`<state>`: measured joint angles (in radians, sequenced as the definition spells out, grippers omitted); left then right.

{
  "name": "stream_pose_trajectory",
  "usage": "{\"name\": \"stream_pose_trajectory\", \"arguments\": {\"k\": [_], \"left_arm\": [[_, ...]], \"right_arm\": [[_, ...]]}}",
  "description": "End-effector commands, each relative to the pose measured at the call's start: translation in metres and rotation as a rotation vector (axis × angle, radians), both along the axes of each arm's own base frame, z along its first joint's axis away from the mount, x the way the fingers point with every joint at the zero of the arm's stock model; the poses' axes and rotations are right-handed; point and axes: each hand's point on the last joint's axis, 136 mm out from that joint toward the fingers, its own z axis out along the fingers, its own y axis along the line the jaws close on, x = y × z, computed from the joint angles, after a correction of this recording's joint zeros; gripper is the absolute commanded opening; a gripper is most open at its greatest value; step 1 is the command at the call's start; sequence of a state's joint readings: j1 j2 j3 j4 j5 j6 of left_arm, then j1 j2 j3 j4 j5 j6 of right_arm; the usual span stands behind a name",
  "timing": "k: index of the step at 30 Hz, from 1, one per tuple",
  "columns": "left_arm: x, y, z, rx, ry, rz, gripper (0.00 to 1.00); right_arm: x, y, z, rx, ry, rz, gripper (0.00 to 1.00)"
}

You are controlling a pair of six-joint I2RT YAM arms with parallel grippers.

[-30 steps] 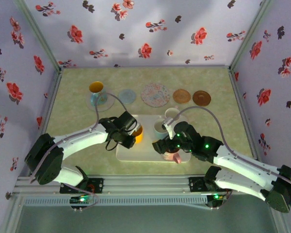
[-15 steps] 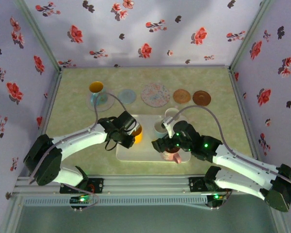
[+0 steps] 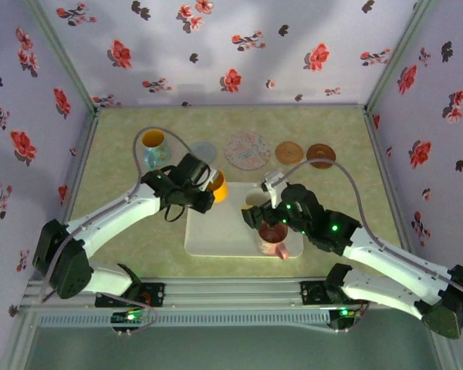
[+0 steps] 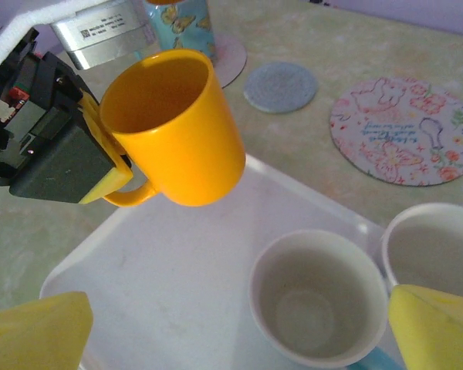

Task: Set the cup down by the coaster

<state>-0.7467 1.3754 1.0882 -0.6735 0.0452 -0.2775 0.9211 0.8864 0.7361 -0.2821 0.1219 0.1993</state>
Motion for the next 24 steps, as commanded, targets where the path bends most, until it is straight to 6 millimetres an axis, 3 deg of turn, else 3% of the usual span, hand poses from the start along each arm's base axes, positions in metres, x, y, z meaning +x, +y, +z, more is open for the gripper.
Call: {"name": "stream_pose_trajectory", "arguments": {"k": [1,9,18,24], "left_arm": [[0.024,-0.001,0.042,-0.100,-0.104,0.040,0.00],[0.051,-0.001,0.060,-0.134,-0.143,0.057,0.00],[0.092,-0.005,0.064,-0.157,-0.175,0.100,0.00],[0.123,-0.007,0.055,-0.127,-0.171,0.117,0.00]], "right_arm": [[0.011,-0.007,0.018,0.023,-0.010,-0.071,0.99],[0.029,-0.010,0.035,0.059,0.000,-0.116,0.99],[0.057,-0.006,0.030,0.082,0.034,-0.170,0.99],[0.076,-0.006,0.023,0.118,0.048,-0.216,0.99]]}}
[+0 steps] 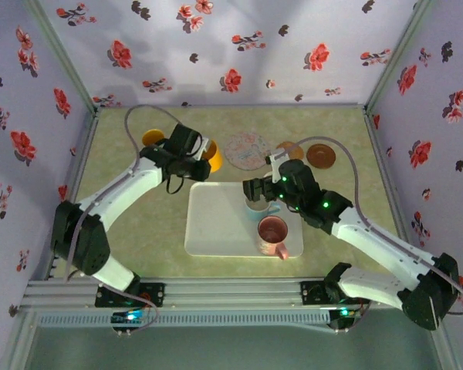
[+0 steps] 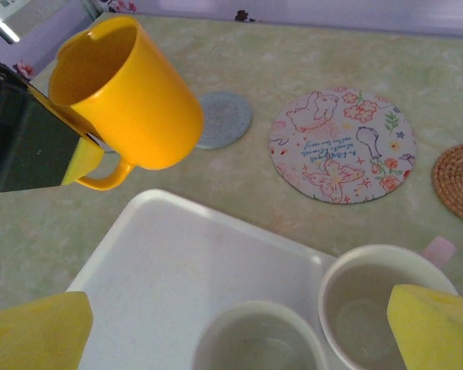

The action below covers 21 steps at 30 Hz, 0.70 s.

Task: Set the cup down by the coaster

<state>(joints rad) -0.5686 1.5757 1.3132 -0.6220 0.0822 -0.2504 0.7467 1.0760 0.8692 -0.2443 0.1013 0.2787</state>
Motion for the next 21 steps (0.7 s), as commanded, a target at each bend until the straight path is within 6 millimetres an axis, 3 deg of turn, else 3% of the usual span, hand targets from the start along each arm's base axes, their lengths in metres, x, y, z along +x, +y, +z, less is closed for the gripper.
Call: {"name": "stream_pose_trajectory", "arguments": {"k": [1,21], "left_arm": [[0.034,-0.013,0.031,-0.052,-0.121,-0.012,0.00],[0.116,-0.015,-0.020,0.108,-0.096,-0.045,0.00]], "right_arm": [[0.013,0.004,0.013,0.074,-0.023,-0.029,0.99],[0.057,0.003,-0.018,0.070,0.031,-0.076,0.99]]}}
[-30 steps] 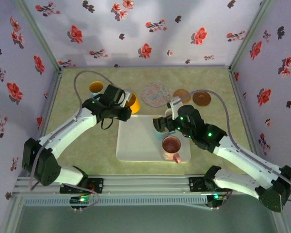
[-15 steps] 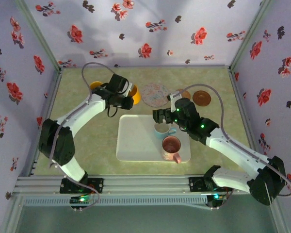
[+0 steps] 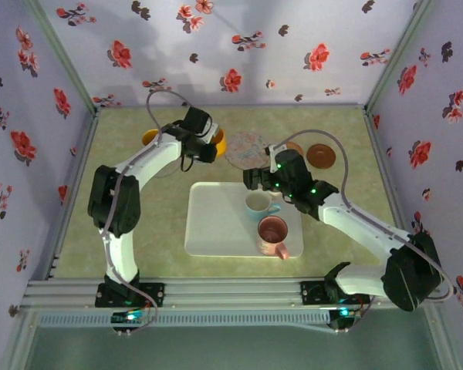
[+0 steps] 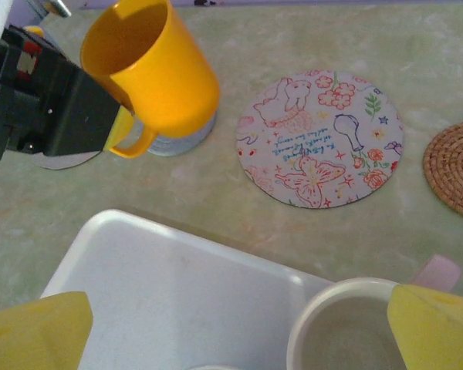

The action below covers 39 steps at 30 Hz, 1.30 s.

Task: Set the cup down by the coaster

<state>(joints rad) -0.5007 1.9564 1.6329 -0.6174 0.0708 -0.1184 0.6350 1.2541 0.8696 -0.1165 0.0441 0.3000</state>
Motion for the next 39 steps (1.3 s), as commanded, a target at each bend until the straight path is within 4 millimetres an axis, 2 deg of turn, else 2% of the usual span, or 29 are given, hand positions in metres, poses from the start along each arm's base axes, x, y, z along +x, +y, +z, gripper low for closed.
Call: {"name": "stream_pose_trajectory", "arguments": {"k": [1,8,15,24,39], "left_arm": [[0.028,0.001,0.021,0.028,-0.095,-0.013,0.00],[0.052,0.011,0.006,0.079,-0.087,0.012,0.00],[0.058,0.026,-0.007,0.106,-0.054,0.049,0.00],[0.054,0.036,-0.019,0.124,-0.018,0.058,0.00],[0.043,0.050,-0.036,0.172,0.024,0.079,0.00]], "right_arm": [[0.013,0.006,0.018,0.066,-0.039,-0.010,0.99],[0.023,0.003,0.009,0.042,-0.013,-0.010,0.99],[0.032,0.011,0.001,0.038,0.011,0.015,0.99],[0.038,0.023,-0.005,0.049,0.038,0.051,0.99],[0.035,0.022,-0.009,0.045,0.046,0.053,0.99]]}}
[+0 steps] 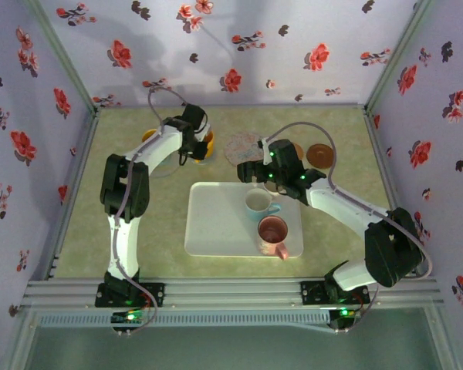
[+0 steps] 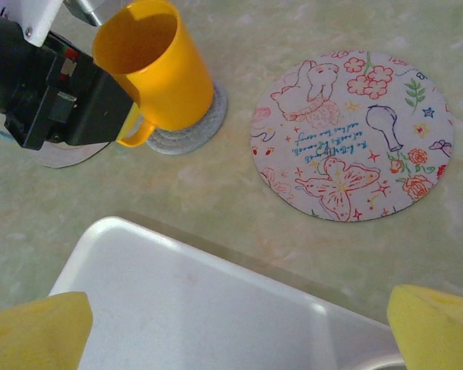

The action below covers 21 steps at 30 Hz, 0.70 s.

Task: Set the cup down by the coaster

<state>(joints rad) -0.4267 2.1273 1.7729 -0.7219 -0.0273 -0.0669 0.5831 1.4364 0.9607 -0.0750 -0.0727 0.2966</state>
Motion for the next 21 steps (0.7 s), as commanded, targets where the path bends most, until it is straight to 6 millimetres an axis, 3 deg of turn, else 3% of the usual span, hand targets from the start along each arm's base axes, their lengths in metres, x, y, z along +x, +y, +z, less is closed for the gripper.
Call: {"name": "stream_pose_trajectory", "arguments": {"k": [1,7,15,21], "left_arm": [[0.009,0.006,0.007,0.017,-0.044,0.003,0.00],[0.007,0.009,0.000,0.021,-0.029,0.010,0.00],[0.002,0.012,-0.006,0.026,-0.005,0.017,0.20],[0.000,0.014,-0.008,0.025,0.004,0.022,0.27]], "right_arm": [[0.006,0.002,0.012,0.021,-0.031,0.004,0.99],[0.006,0.002,0.011,0.020,-0.029,0.004,0.99],[0.006,0.002,0.010,0.020,-0.024,0.006,0.99],[0.005,0.003,0.010,0.020,-0.021,0.008,0.99]]}}
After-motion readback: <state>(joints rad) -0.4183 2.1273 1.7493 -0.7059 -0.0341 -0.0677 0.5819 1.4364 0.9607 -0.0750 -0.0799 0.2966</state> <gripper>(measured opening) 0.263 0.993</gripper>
